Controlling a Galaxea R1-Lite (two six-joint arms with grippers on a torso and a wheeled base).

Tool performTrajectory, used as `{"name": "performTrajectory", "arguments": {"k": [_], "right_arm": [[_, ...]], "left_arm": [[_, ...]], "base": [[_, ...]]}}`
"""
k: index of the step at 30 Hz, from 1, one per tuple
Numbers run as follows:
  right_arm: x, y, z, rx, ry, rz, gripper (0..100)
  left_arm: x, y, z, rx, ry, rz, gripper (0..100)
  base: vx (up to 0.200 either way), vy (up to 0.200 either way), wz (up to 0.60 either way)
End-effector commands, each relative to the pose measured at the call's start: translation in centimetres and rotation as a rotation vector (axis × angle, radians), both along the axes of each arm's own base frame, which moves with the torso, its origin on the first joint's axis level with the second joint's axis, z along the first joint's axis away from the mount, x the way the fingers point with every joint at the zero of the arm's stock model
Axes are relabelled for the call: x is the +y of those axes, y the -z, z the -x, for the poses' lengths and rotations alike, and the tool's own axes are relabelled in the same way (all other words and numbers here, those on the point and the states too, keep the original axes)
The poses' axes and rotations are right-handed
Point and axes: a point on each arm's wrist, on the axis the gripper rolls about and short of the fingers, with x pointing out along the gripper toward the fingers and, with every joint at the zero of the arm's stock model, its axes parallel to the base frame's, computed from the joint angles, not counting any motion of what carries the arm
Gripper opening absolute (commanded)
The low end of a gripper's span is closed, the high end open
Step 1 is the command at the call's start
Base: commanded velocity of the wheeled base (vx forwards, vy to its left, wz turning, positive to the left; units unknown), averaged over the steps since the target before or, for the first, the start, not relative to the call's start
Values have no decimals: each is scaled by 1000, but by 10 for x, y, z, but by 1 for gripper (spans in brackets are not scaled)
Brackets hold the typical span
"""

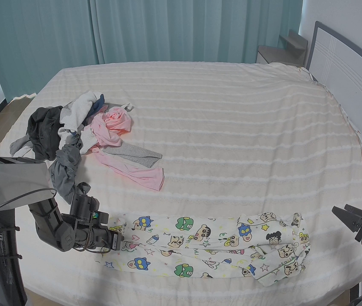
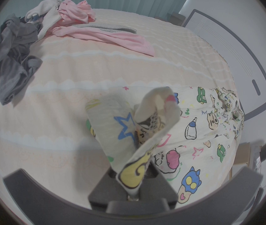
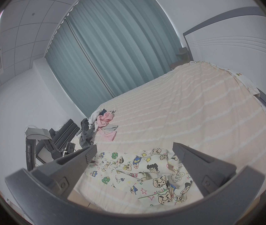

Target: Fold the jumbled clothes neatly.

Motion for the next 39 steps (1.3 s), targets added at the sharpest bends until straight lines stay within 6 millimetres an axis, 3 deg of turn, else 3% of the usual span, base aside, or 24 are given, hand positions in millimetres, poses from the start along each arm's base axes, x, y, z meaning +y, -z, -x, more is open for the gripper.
{"name": "performTrajectory", "arguments": {"k": [1, 23, 31, 38, 39], "right_arm": [[0, 5, 2, 20, 1, -3, 100], [0, 5, 2, 20, 1, -4, 100], [0, 5, 2, 20, 1, -4, 100], [0, 5, 2, 20, 1, -4, 100], [0, 5, 2, 22, 1, -4, 100]], "left_arm": [[9, -15, 3, -31, -24, 8, 0], [80, -41, 22, -61, -186, 87, 0], [141, -50, 36, -109, -310, 143, 0], [171, -51, 46, -127, -375, 186, 0], [182, -52, 51, -137, -400, 203, 0]], "base": [[0, 0, 0], [0, 0, 0], [0, 0, 0], [0, 0, 0], [0, 0, 0]]}}
